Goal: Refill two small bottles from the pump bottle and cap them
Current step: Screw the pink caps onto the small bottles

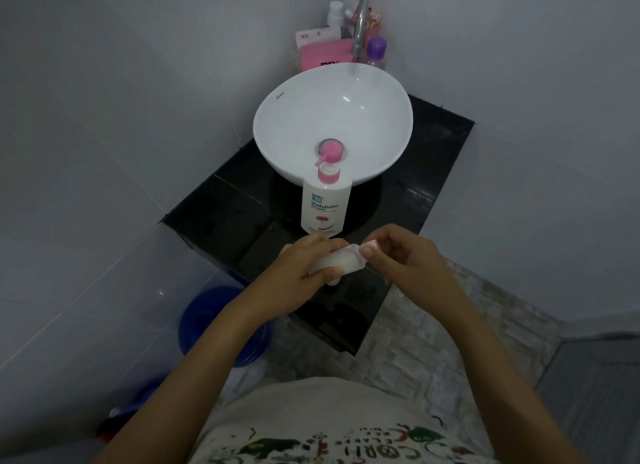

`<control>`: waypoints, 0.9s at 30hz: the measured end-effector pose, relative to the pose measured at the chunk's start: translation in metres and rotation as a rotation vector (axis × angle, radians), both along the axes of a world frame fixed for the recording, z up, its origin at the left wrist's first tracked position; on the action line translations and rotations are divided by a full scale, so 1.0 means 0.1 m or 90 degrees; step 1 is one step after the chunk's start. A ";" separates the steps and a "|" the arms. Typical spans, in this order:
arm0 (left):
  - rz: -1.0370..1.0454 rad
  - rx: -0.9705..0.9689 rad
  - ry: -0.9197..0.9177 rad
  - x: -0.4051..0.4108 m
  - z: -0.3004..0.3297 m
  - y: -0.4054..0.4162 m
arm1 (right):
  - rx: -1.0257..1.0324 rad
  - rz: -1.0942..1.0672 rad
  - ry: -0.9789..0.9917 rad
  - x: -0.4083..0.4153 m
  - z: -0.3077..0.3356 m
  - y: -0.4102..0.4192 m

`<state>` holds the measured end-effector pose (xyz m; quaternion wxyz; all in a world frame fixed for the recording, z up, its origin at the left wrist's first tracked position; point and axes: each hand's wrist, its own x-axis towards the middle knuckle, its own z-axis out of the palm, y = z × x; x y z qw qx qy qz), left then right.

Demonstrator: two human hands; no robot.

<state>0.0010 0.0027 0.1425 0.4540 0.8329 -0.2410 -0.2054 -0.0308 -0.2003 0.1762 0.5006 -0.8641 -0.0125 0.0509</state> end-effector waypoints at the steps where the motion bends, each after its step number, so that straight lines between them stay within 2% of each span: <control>1: -0.001 -0.002 0.001 0.00 0.00 0.00 | 0.031 0.029 0.009 -0.01 0.01 -0.03; 4: -0.003 0.003 0.003 0.00 -0.01 0.01 | 0.082 0.068 0.023 0.00 0.01 -0.10; 10: 0.004 0.008 0.008 0.00 -0.02 -0.03 | 0.025 -0.040 0.001 0.01 -0.02 0.00; 13: 0.004 -0.010 0.008 0.01 -0.01 -0.03 | 0.103 0.014 0.025 0.00 0.01 -0.04; 16: 0.012 -0.029 0.019 0.00 0.01 -0.02 | 0.105 0.049 0.034 0.00 0.03 -0.08; 27: 0.001 0.017 -0.009 -0.01 0.00 -0.03 | 0.022 -0.123 0.001 0.00 -0.10 0.11</control>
